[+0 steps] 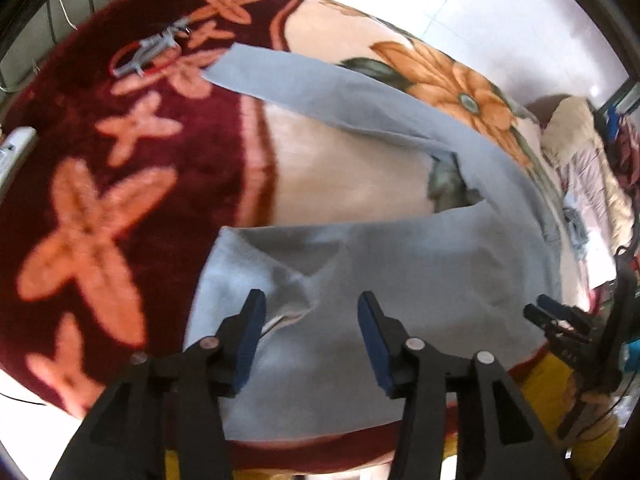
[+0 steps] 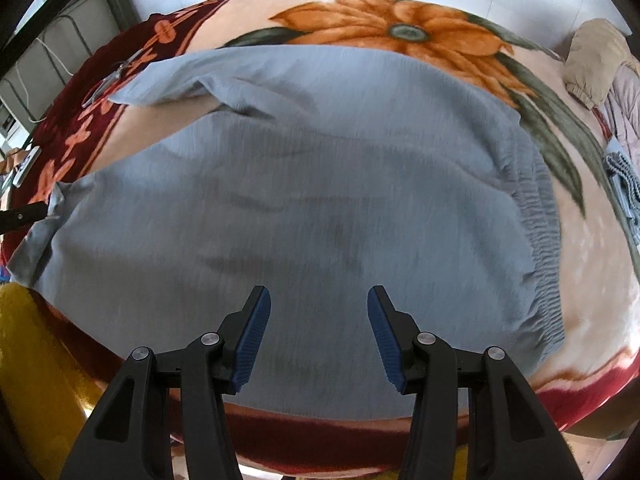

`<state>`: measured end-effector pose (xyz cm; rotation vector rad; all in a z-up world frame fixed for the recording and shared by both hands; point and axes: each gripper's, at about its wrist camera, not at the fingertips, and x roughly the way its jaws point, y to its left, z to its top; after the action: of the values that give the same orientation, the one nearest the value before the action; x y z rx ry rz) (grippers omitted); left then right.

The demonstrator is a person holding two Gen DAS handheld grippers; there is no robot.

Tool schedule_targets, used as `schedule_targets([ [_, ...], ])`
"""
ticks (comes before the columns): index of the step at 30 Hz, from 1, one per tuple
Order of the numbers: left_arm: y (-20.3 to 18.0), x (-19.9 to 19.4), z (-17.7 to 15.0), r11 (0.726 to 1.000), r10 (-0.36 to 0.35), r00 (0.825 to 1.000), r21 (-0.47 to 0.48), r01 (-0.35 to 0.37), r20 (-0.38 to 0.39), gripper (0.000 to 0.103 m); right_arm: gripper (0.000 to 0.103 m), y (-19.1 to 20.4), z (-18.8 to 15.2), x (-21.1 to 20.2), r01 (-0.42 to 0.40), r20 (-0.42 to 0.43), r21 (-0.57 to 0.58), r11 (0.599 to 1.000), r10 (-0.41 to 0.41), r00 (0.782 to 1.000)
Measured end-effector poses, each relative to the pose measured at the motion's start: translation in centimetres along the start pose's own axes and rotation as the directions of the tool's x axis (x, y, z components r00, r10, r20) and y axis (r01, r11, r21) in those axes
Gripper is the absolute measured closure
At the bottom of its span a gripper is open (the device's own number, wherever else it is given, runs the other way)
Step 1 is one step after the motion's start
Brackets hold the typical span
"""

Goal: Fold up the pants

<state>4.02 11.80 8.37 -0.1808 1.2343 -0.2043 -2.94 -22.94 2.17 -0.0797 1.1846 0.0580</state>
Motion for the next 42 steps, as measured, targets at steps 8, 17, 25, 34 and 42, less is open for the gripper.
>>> schedule_targets([
  [8,3.9,0.6,-1.1,0.988,0.154,0.988,-0.013,-0.154,-0.013,0.046,0.051,-0.1,-0.5,0.9,-0.012,-0.027,0.022,1.0,0.013,1.0],
  [17,2.7,1.3,-2.9,0.991,0.133,0.991,0.035,-0.132,-0.032,0.046,0.051,0.2,-0.5,0.9,-0.013,-0.03,0.013,1.0,0.013,0.999],
  [25,4.7,0.0,-2.7,0.977,0.211,0.977,-0.017,-0.211,0.013,0.095,0.051,0.1,-0.5,0.7,-0.012,-0.027,0.022,1.0,0.013,1.0],
  [34,11.9,-1.0,-2.3,0.928,0.291,0.955,-0.229,-0.295,-0.053,0.096,0.051,0.3,-0.7,1.9,-0.007,-0.071,0.006,1.0,0.007,0.997],
  [42,10.4,-2.3,-1.8,0.95,0.249,0.968,-0.195,-0.243,0.008,0.071,0.051,-1.4,-0.4,1.5,0.01,-0.082,0.028,1.0,-0.008,0.997],
])
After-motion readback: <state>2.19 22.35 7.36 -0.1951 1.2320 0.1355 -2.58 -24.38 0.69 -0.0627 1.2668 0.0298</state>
